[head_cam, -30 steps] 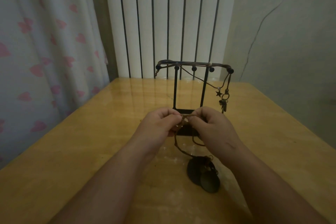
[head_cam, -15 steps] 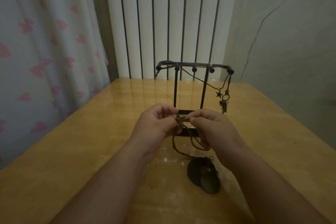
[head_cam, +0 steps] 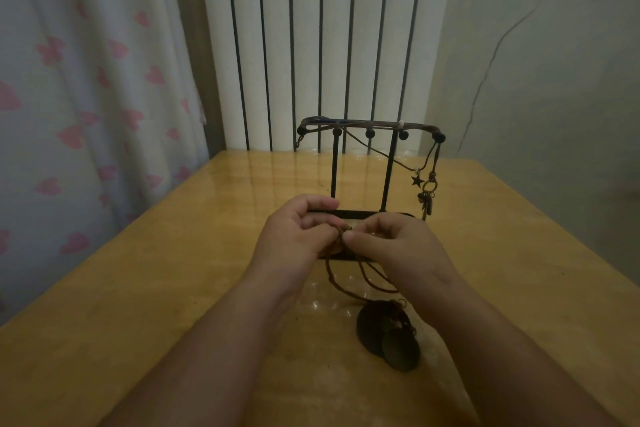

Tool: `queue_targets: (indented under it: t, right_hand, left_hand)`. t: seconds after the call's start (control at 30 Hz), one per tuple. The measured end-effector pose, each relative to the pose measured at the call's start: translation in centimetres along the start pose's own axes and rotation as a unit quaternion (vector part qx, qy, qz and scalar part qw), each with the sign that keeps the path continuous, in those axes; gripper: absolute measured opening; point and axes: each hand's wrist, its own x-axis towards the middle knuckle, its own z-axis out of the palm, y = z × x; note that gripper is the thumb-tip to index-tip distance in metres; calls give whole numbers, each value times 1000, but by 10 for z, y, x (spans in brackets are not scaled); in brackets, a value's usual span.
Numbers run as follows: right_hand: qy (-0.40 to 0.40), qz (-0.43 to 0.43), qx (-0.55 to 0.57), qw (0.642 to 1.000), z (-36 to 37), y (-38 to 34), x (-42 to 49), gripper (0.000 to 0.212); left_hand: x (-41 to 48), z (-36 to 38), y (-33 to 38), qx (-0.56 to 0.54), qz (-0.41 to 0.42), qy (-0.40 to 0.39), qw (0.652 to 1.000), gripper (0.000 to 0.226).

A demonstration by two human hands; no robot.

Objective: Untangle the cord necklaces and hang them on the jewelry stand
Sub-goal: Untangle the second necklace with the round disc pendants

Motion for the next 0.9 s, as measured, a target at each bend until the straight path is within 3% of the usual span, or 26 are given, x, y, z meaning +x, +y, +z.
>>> queue_targets:
  t: [0.37,0.63,0.9]
  right_hand:
    - [56,-55,-153,985,1,2,3,8]
    - [78,-92,-131,984,8,5,1,6]
    - [90,-75,-87,989,2,2,3,11]
  left_hand:
    - [-1,0,1,32,-13,-11,999,39]
    - [1,4,0,130,-34,10,991,19]
    - [0,5,0,30,-88,-18,995,18]
